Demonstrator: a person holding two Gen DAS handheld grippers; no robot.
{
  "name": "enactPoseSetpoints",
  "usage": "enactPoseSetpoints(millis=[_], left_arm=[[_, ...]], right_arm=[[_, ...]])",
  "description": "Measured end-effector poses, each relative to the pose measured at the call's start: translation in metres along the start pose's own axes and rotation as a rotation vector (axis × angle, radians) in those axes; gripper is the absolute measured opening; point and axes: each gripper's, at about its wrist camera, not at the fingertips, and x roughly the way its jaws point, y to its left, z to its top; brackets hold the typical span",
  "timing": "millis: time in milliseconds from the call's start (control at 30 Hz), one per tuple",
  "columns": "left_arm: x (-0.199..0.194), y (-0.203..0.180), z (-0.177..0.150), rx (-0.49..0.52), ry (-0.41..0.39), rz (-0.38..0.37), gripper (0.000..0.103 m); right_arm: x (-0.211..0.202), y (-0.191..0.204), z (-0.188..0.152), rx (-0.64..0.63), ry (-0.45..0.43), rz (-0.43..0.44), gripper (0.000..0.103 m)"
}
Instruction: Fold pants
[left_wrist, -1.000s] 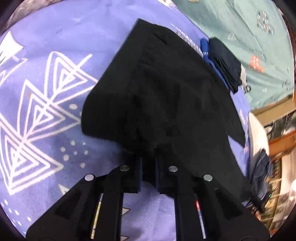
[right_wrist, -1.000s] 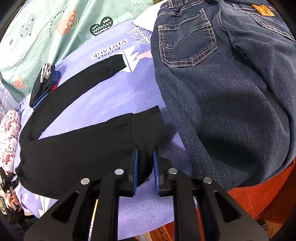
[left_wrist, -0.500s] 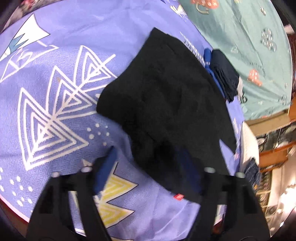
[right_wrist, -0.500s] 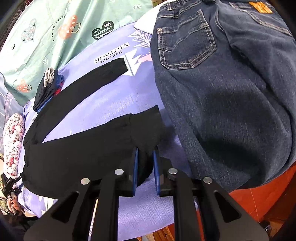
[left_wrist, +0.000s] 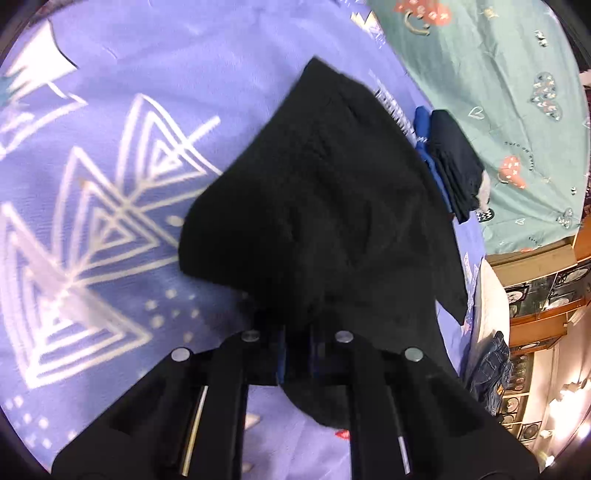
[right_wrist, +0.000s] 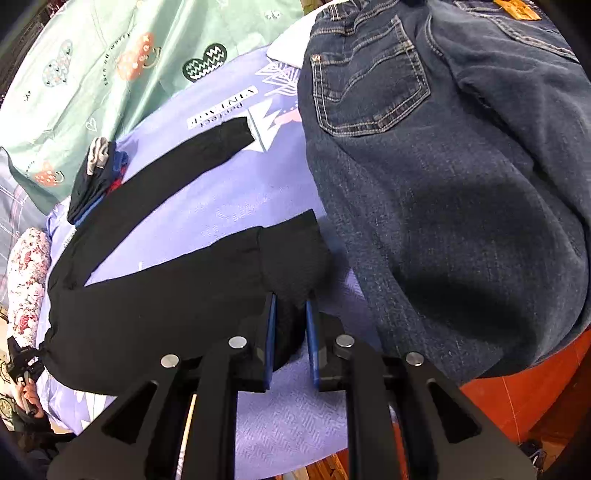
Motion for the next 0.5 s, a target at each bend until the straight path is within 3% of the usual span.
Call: enactPoseSetpoints(millis=[167,300,433,500], left_arm=[[-0.048,-0.004,-0.005,0.035,-0.047,-0.006,0.007],[-0.047,-0.003,-0.007,0.049,-0.028,0.019,0.007],[-0.026,0.01,-0.012,0.044,0.019,0.065,0.008],[-0.019,0.015,-0.014,0.038,0.047,0.097,0.023]], right_arm=[[-0.033,0.002,0.005,0.008,-0.04,0.087,0.015],[-0.059,0.004,0.012,0.007,-0.08,0.116,0.015],[-0.045,0.0,0.003,-0.01,-0.015,0.062,0.015],[-0.029,-0.001,-0.005,-0.031,0.044,0.003,0.018]])
